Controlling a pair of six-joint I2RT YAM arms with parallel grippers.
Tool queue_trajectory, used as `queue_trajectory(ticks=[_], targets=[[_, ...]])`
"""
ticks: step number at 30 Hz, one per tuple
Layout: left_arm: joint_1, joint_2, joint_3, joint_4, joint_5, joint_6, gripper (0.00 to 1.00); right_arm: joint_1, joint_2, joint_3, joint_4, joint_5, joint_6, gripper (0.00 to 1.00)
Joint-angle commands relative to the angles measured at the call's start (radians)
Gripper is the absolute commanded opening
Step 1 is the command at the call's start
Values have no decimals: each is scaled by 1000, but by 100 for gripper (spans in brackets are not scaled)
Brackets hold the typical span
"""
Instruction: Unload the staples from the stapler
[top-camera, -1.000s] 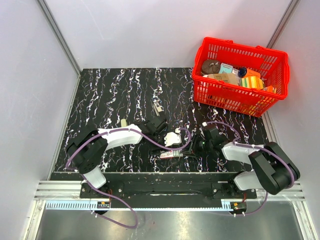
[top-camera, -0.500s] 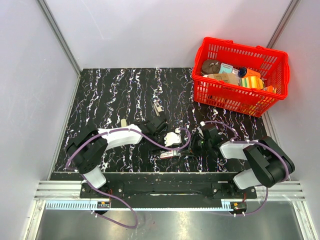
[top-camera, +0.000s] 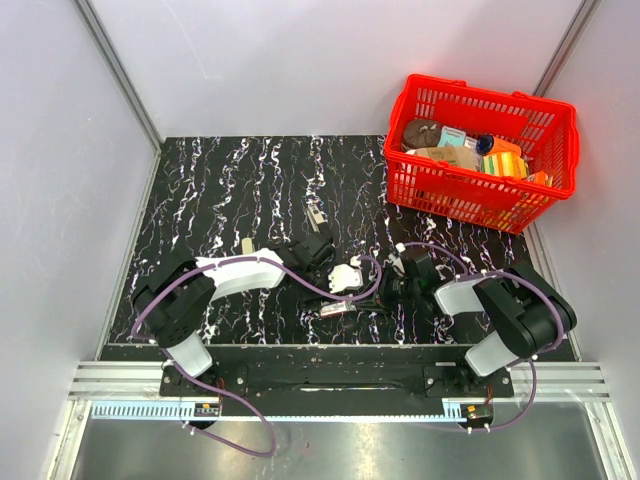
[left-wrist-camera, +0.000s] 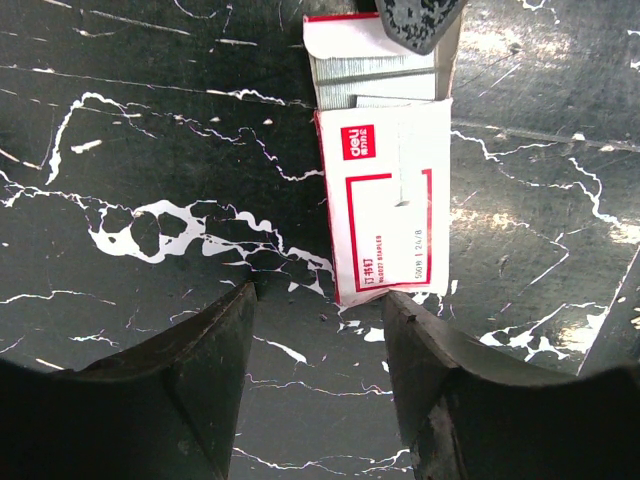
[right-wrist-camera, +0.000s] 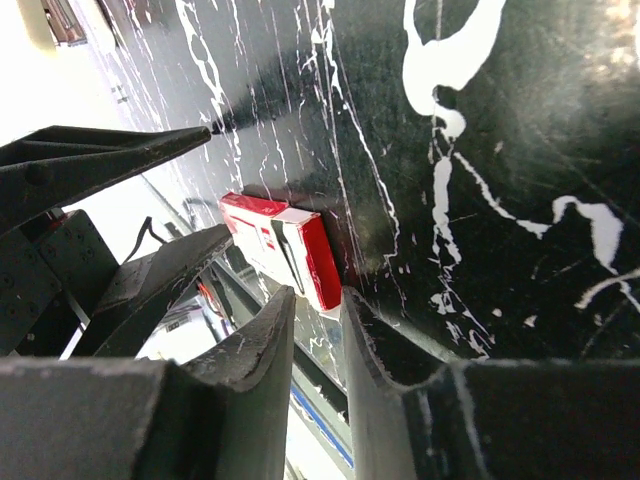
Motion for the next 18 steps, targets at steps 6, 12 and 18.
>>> queue_trajectory(ticks=[6, 12, 18], targets=[[-3, 22, 12, 11, -39, 31, 57, 8, 48, 4, 80, -79, 12, 30], [-5, 22, 24, 3, -36, 29, 57, 27, 60, 21, 83, -77, 17, 30], [-11, 28, 42, 2, -27, 28, 57, 60, 97, 24, 138, -77, 50, 29]])
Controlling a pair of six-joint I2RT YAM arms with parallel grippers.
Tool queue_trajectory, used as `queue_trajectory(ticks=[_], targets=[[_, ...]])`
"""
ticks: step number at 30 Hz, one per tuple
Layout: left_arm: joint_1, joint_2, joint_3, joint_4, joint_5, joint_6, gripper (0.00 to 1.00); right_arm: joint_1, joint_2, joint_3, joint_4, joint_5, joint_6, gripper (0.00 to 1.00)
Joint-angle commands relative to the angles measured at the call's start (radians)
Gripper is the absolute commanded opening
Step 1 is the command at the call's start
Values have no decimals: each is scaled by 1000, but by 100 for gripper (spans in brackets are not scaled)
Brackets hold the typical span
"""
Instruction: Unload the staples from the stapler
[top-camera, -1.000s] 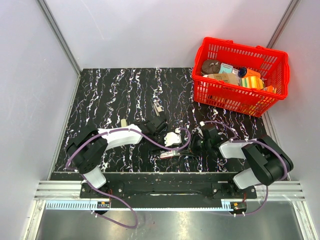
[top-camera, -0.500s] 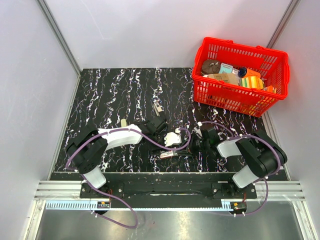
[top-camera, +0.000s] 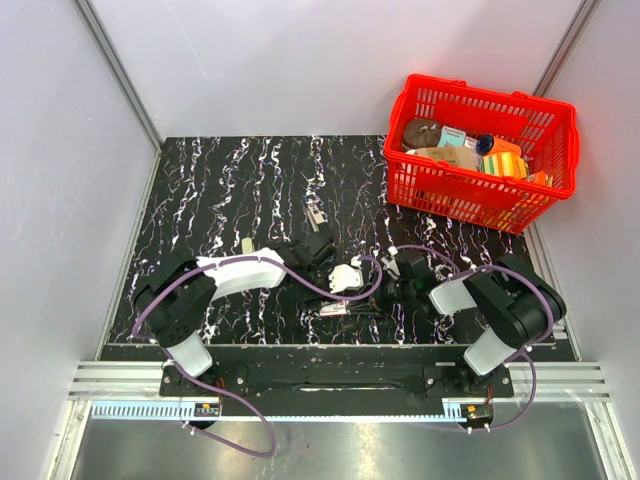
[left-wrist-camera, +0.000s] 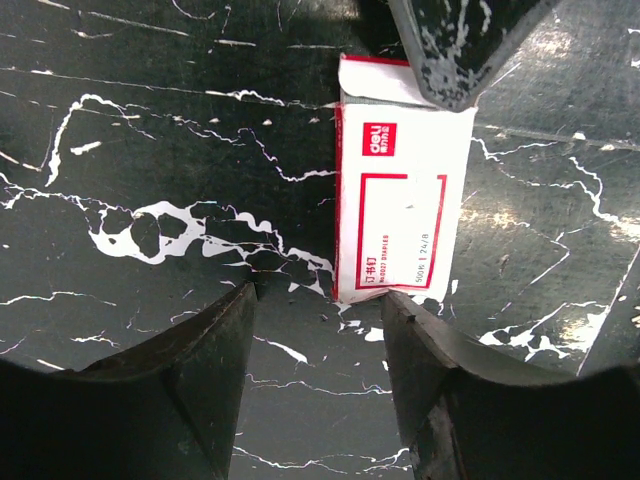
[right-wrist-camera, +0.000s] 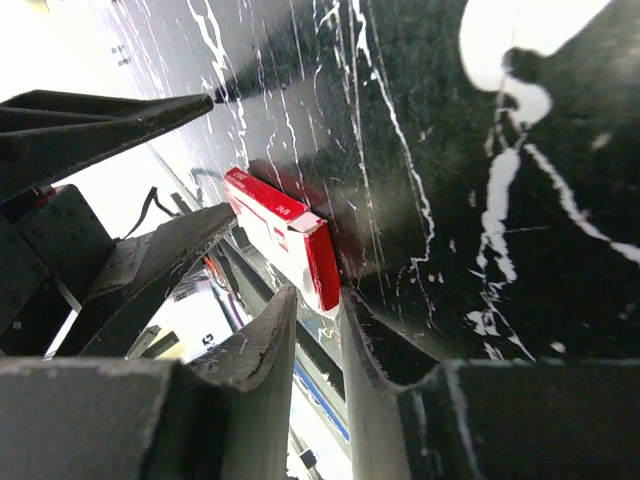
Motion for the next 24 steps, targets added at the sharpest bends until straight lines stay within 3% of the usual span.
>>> queue_trajectory(ticks=[1, 8, 12, 20, 23, 24], targets=[[-8, 25, 39, 10, -26, 23, 57, 34, 37, 23, 74, -9, 34, 29], [-11, 30, 42, 8, -26, 27, 57, 41, 43, 35, 62, -2, 31, 29], [-12, 21, 39, 5, -27, 21, 59, 40, 14, 42, 11, 11, 17, 35], [52, -114, 22, -62, -6, 7, 69, 2, -141, 81, -258, 72, -105, 42], [121, -185, 58, -122, 19, -8, 74, -14, -165, 111, -355, 87, -155, 48], [139, -209, 74, -147, 25, -11, 91, -18, -167, 126, -387, 92, -171, 51]])
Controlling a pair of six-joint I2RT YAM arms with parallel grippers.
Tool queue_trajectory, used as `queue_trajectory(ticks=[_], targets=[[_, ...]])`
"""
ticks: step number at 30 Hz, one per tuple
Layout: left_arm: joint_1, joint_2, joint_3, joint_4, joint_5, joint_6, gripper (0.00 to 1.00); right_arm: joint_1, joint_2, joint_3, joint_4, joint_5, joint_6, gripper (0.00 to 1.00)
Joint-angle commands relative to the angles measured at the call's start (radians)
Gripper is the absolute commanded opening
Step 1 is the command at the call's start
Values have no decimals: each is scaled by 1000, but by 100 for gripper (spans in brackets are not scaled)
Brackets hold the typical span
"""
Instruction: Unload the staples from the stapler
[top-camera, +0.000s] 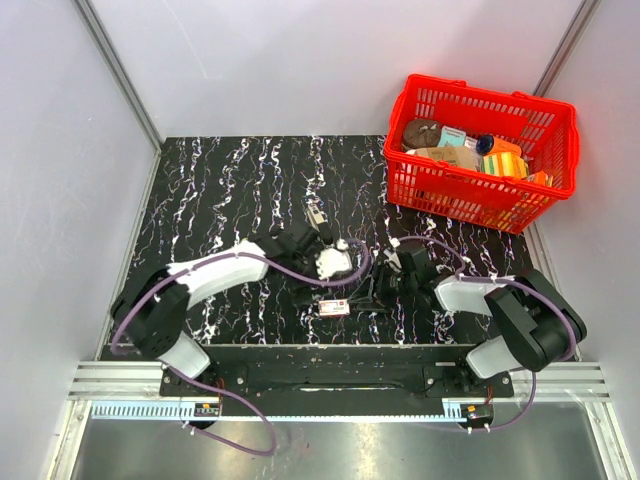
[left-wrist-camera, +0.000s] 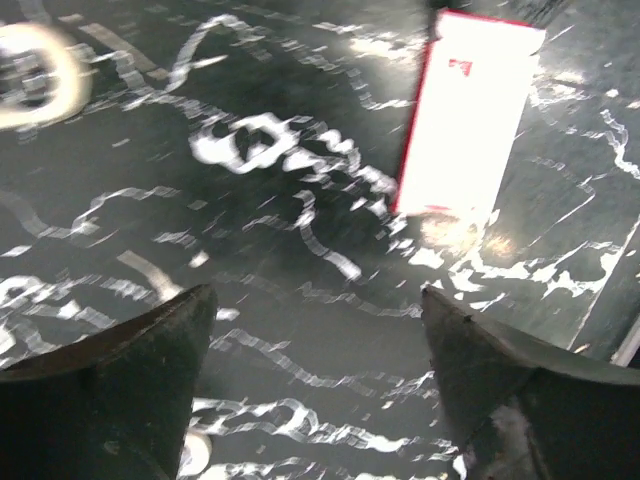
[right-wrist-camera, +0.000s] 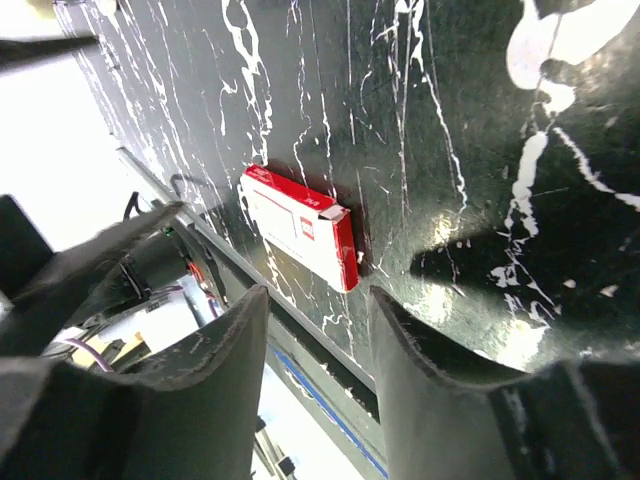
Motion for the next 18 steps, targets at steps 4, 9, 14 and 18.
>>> queue_trajectory(ticks=[4, 9, 14, 18], targets=[[140, -207, 145, -172, 60, -33, 99, -25, -49, 157, -333, 115, -186, 68], [234, -314, 202, -229, 80, -77, 99, -27, -37, 362, -581, 255, -342, 92], [361, -369, 219, -248, 100, -143, 99, -27, -74, 448, -633, 330, -381, 97], [479, -415, 201, -237, 129, -197, 99, -25, -106, 488, -639, 365, -390, 99]])
